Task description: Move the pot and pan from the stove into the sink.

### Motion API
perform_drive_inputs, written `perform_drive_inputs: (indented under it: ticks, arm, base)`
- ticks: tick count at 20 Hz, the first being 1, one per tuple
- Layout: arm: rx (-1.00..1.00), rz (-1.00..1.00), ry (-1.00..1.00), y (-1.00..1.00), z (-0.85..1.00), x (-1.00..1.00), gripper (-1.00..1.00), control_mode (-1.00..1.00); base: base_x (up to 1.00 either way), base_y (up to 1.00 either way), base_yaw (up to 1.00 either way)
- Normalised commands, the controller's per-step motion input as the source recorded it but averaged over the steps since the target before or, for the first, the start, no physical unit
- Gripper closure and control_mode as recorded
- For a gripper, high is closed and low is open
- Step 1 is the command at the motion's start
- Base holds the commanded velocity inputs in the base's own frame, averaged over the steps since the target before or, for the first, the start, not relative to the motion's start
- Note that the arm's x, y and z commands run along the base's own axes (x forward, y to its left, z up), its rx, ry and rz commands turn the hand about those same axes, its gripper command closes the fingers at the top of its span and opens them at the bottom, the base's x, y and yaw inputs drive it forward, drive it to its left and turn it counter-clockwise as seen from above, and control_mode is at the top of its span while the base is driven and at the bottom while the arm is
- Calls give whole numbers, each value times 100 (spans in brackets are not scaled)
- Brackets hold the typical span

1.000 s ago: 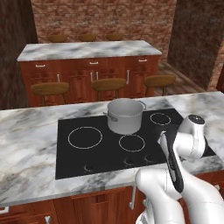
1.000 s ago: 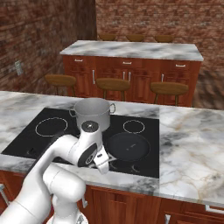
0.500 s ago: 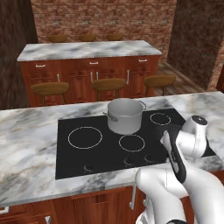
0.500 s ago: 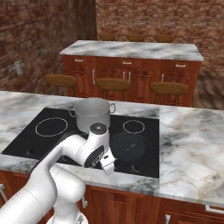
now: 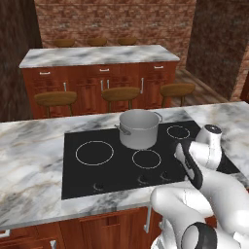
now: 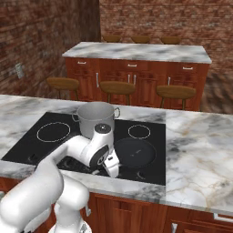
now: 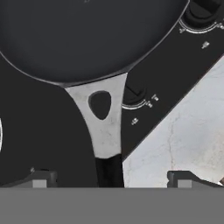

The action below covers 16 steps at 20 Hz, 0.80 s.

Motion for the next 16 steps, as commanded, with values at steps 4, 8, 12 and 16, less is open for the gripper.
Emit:
perform_drive_inputs:
  ticks: [4, 8, 12, 16]
  arm:
    - [0, 0, 2, 0, -15, 2, -100, -100]
    - [0, 0, 5, 0, -57, 6, -100, -100]
    - [0, 0, 7, 0, -76, 6, -100, -100]
    - [0, 0, 1, 0, -49, 5, -100, -100]
  base:
    - [0, 0, 0]
    - [0, 0, 0]
    - [0, 0, 0]
    - [0, 0, 0]
